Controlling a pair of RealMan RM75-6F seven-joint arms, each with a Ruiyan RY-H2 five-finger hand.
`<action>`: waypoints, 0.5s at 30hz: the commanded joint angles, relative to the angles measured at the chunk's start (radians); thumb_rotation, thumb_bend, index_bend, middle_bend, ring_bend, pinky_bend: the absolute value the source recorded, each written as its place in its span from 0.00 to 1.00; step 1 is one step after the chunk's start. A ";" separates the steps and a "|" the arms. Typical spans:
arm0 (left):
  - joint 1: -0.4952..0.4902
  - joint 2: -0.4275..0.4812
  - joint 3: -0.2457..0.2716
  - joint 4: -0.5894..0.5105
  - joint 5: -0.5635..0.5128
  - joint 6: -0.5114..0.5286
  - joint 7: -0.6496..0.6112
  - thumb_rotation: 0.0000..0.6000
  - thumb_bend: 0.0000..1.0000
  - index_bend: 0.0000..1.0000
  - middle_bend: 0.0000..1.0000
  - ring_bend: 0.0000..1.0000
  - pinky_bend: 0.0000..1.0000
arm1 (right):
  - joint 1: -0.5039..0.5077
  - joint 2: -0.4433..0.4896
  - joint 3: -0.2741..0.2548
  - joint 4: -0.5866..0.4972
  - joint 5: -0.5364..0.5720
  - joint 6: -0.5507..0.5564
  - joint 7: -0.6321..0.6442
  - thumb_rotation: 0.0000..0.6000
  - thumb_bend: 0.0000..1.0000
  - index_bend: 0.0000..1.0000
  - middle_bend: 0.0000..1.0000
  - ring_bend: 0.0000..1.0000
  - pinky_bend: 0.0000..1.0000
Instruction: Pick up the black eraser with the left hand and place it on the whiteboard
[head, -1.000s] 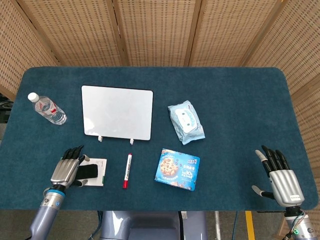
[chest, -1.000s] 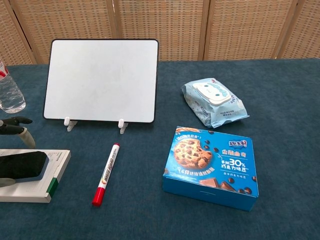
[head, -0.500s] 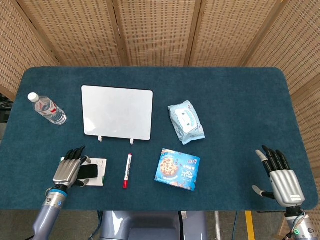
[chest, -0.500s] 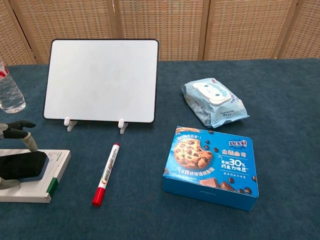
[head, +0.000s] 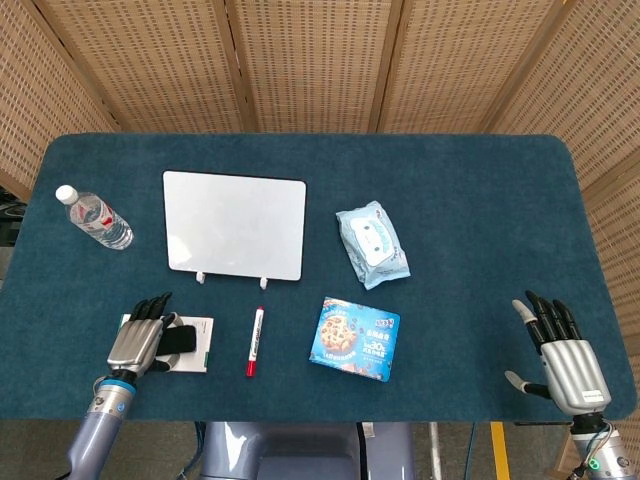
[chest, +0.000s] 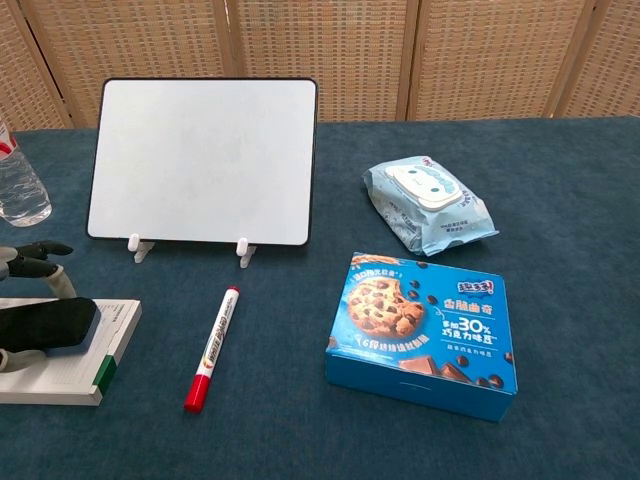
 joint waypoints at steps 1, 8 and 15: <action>0.000 0.000 -0.001 0.000 0.003 0.003 -0.004 1.00 0.32 0.37 0.00 0.00 0.00 | 0.000 0.000 0.000 0.000 0.000 0.000 0.000 1.00 0.05 0.00 0.00 0.00 0.00; -0.002 0.020 -0.026 -0.016 0.042 0.032 -0.032 1.00 0.32 0.38 0.00 0.00 0.00 | 0.001 0.000 0.001 -0.001 0.004 -0.005 -0.003 1.00 0.05 0.00 0.00 0.00 0.00; -0.023 0.043 -0.066 -0.022 0.093 0.062 -0.029 1.00 0.31 0.38 0.00 0.00 0.00 | 0.002 -0.002 0.002 0.001 0.009 -0.009 -0.002 1.00 0.05 0.00 0.00 0.00 0.00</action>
